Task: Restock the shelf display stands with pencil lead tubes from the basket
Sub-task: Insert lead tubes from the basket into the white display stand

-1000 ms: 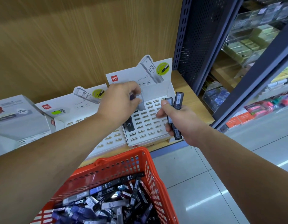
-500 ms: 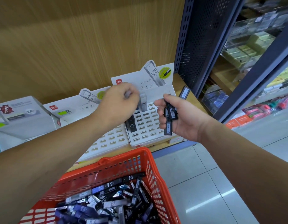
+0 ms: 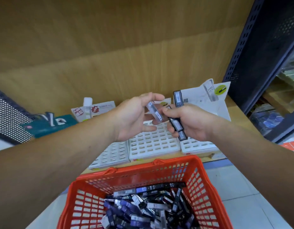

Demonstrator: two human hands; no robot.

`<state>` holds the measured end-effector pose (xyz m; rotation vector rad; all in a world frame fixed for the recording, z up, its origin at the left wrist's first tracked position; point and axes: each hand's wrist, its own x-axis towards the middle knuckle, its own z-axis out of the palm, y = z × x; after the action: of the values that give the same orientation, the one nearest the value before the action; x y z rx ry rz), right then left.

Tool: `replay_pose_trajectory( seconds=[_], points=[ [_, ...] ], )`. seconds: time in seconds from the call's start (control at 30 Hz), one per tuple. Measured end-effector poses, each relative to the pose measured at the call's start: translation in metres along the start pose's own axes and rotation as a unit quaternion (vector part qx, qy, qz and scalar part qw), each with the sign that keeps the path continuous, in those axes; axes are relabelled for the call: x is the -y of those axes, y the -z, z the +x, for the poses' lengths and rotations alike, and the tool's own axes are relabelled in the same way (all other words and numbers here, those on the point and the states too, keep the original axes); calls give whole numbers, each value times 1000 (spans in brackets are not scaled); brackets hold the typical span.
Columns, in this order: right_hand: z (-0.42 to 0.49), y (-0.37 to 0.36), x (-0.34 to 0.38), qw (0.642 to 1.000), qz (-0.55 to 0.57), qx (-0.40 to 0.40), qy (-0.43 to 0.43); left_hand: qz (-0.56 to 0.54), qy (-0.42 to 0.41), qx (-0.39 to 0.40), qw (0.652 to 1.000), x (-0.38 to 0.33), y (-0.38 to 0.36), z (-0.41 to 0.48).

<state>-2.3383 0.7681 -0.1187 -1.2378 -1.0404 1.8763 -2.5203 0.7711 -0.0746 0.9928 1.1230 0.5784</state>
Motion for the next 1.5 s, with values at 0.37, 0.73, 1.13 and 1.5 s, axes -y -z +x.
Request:
replay_pose_trajectory(
  seconds=[0.37,0.73,1.13,1.5],
  points=[
    [28,9,7,999,-2,30,-10,-18,-67,-71,995,8,23,17],
    [18,18,-1,995,15,54,-78,43,-150,-73,985,10,17,26],
    [9,41,-24,998,-15,-60,18,350,-217,-210,887,69,12,94],
    [-8,57,-19,997,29,-4,-70,404,-269,-232,843,83,14,113]
  ],
)
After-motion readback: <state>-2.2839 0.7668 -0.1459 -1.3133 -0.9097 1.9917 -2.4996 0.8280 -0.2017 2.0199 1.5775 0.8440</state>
